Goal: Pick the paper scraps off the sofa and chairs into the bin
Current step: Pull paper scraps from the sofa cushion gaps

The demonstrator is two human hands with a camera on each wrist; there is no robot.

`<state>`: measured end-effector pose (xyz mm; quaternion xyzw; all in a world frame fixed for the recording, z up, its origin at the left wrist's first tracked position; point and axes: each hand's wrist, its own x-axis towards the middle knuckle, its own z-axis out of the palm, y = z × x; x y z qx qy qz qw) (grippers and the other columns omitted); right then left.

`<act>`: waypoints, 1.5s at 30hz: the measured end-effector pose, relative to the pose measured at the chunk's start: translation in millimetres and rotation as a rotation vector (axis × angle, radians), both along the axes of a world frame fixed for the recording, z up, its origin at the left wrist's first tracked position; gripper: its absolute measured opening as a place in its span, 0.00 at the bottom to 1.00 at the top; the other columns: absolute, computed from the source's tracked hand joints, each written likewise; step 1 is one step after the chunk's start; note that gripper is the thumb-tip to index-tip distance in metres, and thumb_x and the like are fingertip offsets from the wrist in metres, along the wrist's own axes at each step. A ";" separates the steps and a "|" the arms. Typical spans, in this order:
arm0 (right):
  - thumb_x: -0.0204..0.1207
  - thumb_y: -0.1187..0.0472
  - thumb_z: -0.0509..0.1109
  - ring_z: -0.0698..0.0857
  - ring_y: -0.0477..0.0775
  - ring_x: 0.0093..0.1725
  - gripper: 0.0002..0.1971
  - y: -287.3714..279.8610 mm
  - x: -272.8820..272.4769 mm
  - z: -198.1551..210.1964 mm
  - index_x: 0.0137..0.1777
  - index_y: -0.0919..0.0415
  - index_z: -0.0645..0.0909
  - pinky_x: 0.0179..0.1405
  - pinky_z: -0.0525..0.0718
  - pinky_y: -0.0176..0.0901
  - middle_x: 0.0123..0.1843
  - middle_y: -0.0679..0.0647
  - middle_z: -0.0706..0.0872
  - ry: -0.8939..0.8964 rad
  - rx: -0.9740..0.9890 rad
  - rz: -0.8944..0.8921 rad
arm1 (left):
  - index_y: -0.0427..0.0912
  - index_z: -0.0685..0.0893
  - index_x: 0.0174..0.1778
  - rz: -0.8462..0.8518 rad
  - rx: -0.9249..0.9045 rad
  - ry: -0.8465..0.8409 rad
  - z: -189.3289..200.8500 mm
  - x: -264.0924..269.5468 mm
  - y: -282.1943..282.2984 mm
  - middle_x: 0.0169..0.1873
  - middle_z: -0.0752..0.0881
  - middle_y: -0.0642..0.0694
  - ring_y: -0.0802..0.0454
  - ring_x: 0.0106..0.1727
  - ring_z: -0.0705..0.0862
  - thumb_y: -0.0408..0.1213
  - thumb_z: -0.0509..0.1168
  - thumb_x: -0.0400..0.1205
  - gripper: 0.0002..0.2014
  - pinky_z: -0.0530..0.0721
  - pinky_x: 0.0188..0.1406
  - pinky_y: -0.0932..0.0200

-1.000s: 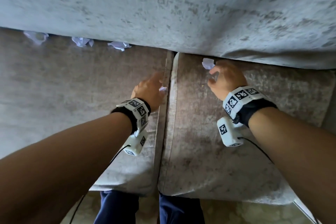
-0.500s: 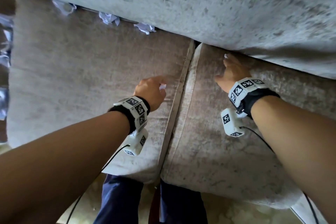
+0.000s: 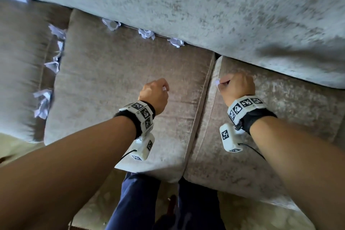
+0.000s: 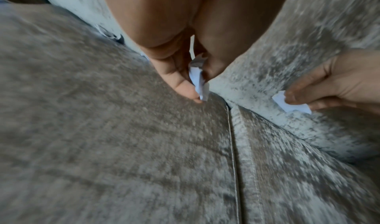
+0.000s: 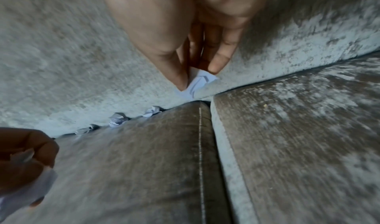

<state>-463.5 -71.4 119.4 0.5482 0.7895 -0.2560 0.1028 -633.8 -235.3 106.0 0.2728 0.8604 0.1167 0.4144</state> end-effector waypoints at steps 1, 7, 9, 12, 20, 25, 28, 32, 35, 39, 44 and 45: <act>0.74 0.62 0.75 0.89 0.64 0.48 0.05 -7.3 -6.7 7.4 0.47 0.58 0.92 0.51 0.88 0.48 0.49 0.58 0.92 0.013 -0.004 -0.024 | 0.51 0.80 0.46 0.009 -0.007 0.000 6.7 -7.8 -7.2 0.44 0.83 0.44 0.47 0.37 0.81 0.36 0.56 0.86 0.08 0.75 0.30 0.60; 0.76 0.61 0.72 0.86 0.65 0.47 0.06 -45.8 -45.3 39.6 0.41 0.52 0.78 0.42 0.82 0.46 0.46 0.58 0.89 0.070 -0.017 -0.079 | 0.50 0.78 0.46 0.019 -0.031 0.006 36.8 -46.1 -46.4 0.44 0.85 0.42 0.43 0.38 0.82 0.35 0.55 0.84 0.08 0.76 0.29 0.58; 0.78 0.64 0.69 0.85 0.65 0.52 0.05 -54.6 -55.1 45.9 0.52 0.56 0.79 0.47 0.83 0.49 0.53 0.60 0.88 0.076 -0.035 -0.059 | 0.49 0.77 0.47 0.030 -0.053 0.033 42.1 -50.6 -55.8 0.44 0.83 0.44 0.43 0.39 0.81 0.33 0.56 0.84 0.07 0.74 0.31 0.57; 0.79 0.69 0.66 0.84 0.62 0.59 0.12 -62.5 -63.7 46.8 0.61 0.60 0.80 0.56 0.84 0.49 0.60 0.58 0.86 0.082 -0.073 -0.023 | 0.49 0.78 0.47 0.064 -0.061 0.057 42.1 -52.3 -58.4 0.44 0.84 0.46 0.43 0.41 0.83 0.32 0.56 0.83 0.08 0.79 0.32 0.54; 0.76 0.73 0.65 0.82 0.60 0.57 0.08 -61.0 -78.9 24.6 0.46 0.61 0.82 0.49 0.78 0.44 0.60 0.59 0.81 0.110 -0.104 0.025 | 0.44 0.82 0.45 0.108 -0.047 0.224 37.4 -70.7 -45.3 0.42 0.83 0.44 0.42 0.42 0.80 0.29 0.55 0.81 0.11 0.76 0.38 0.53; 0.73 0.74 0.62 0.83 0.61 0.48 0.13 -62.4 -97.3 7.5 0.34 0.56 0.76 0.39 0.77 0.46 0.48 0.58 0.84 0.089 -0.125 0.100 | 0.45 0.85 0.42 0.184 -0.096 0.227 33.7 -98.6 -38.0 0.38 0.83 0.44 0.39 0.41 0.79 0.28 0.57 0.76 0.12 0.74 0.41 0.54; 0.71 0.74 0.61 0.83 0.59 0.40 0.13 -63.9 -115.0 -7.6 0.34 0.55 0.77 0.34 0.78 0.45 0.38 0.55 0.85 0.075 -0.144 0.059 | 0.46 0.84 0.40 0.162 -0.106 0.228 14.8 -111.5 -32.7 0.32 0.80 0.47 0.39 0.40 0.79 0.31 0.56 0.76 0.11 0.74 0.40 0.54; 0.71 0.71 0.62 0.83 0.60 0.39 0.12 -70.8 -136.8 -41.8 0.35 0.54 0.79 0.34 0.77 0.45 0.36 0.55 0.85 0.075 -0.162 0.023 | 0.47 0.81 0.40 0.110 -0.107 0.218 -33.8 -129.9 -18.7 0.32 0.79 0.48 0.39 0.40 0.80 0.43 0.59 0.78 0.07 0.76 0.41 0.53; 0.72 0.69 0.62 0.84 0.62 0.40 0.11 -81.2 -150.7 -71.3 0.37 0.54 0.81 0.36 0.80 0.44 0.38 0.56 0.88 0.068 -0.178 -0.001 | 0.51 0.80 0.50 0.068 -0.103 0.184 -67.4 -143.1 -11.0 0.36 0.79 0.49 0.39 0.42 0.80 0.48 0.60 0.79 0.09 0.80 0.44 0.52; 0.74 0.65 0.64 0.84 0.62 0.45 0.07 -88.6 -166.4 -94.4 0.45 0.56 0.83 0.40 0.77 0.43 0.43 0.56 0.88 0.043 -0.187 0.018 | 0.53 0.72 0.62 -0.006 -0.034 0.149 -90.4 -155.6 -1.6 0.42 0.83 0.46 0.39 0.43 0.81 0.49 0.60 0.79 0.16 0.81 0.45 0.49; 0.74 0.58 0.69 0.85 0.59 0.50 0.09 -70.6 -183.7 -118.9 0.53 0.57 0.81 0.44 0.80 0.44 0.48 0.54 0.88 0.035 -0.137 -0.038 | 0.54 0.66 0.70 -0.044 0.042 0.140 -109.2 -172.2 20.6 0.41 0.86 0.45 0.38 0.40 0.84 0.47 0.61 0.79 0.23 0.81 0.41 0.47; 0.74 0.58 0.69 0.85 0.60 0.50 0.09 -66.0 -186.2 -122.8 0.53 0.56 0.81 0.45 0.82 0.46 0.48 0.54 0.88 0.037 -0.121 -0.053 | 0.55 0.65 0.71 -0.052 0.041 0.147 -110.9 -174.2 24.1 0.40 0.85 0.44 0.37 0.40 0.83 0.48 0.62 0.80 0.24 0.79 0.40 0.48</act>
